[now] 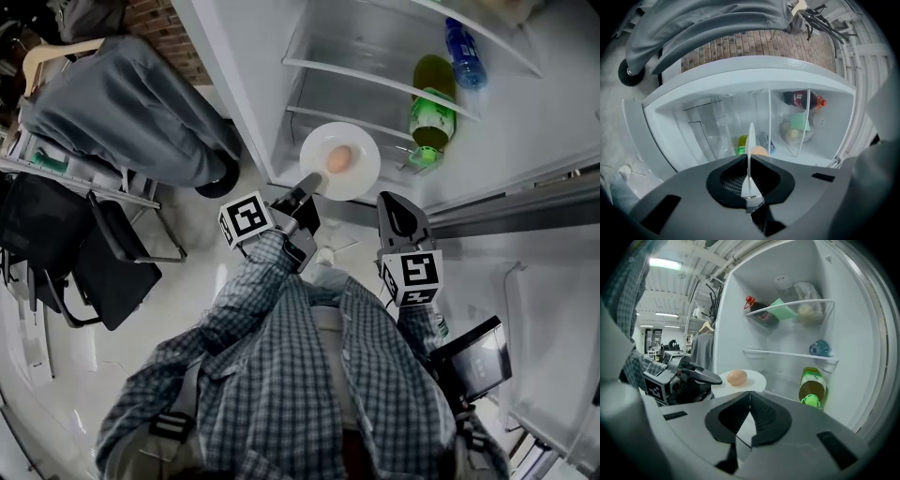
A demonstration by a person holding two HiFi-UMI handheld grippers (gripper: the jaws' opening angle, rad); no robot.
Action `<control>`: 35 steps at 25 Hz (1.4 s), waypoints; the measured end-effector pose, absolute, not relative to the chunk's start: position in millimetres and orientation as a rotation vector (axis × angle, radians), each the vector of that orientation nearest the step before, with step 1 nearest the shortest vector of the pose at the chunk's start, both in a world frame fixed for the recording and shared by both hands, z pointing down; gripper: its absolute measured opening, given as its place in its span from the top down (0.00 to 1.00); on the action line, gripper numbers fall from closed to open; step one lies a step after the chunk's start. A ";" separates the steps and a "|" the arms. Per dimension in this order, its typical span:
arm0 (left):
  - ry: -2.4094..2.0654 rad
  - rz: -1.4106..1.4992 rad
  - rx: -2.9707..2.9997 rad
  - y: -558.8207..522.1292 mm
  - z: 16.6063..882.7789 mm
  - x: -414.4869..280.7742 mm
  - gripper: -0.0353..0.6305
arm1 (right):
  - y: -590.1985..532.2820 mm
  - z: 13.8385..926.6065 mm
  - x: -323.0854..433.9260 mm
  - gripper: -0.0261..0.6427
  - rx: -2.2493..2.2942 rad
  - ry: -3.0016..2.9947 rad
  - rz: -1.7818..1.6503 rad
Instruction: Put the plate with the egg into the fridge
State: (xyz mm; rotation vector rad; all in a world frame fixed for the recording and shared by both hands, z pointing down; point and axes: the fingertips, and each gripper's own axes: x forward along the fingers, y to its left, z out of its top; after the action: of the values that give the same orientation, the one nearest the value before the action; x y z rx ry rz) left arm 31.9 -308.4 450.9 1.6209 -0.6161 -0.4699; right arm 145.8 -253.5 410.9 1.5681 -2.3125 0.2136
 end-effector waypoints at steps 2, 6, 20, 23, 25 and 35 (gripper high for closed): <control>-0.636 -0.470 1.618 -317.0 453.9 35.7 0.92 | -257.6 410.5 147.9 0.95 1.560 -2.316 0.206; -0.649 -0.466 1.606 -331.4 458.2 46.8 0.92 | -265.3 413.7 153.1 0.95 1.553 -2.316 0.218; -0.687 -0.471 1.547 -376.3 476.4 64.8 0.92 | -293.5 421.7 157.7 0.95 1.521 -2.323 0.218; -0.695 -0.468 1.538 -381.2 479.9 64.8 0.92 | -295.5 422.2 160.4 0.95 1.524 -2.319 0.222; -0.701 -0.469 1.527 -384.1 482.6 64.9 0.92 | -296.5 422.8 162.6 0.95 1.527 -2.316 0.226; -0.727 -0.465 1.469 -395.9 494.7 65.1 0.92 | -299.1 426.9 170.5 0.95 1.537 -2.292 0.234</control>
State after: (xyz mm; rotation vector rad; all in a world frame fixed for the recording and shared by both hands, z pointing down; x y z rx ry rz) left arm 65.1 -395.9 494.7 1.4690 -0.7271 -0.4646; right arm 170.5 -299.1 426.9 1.5366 -2.2918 0.2336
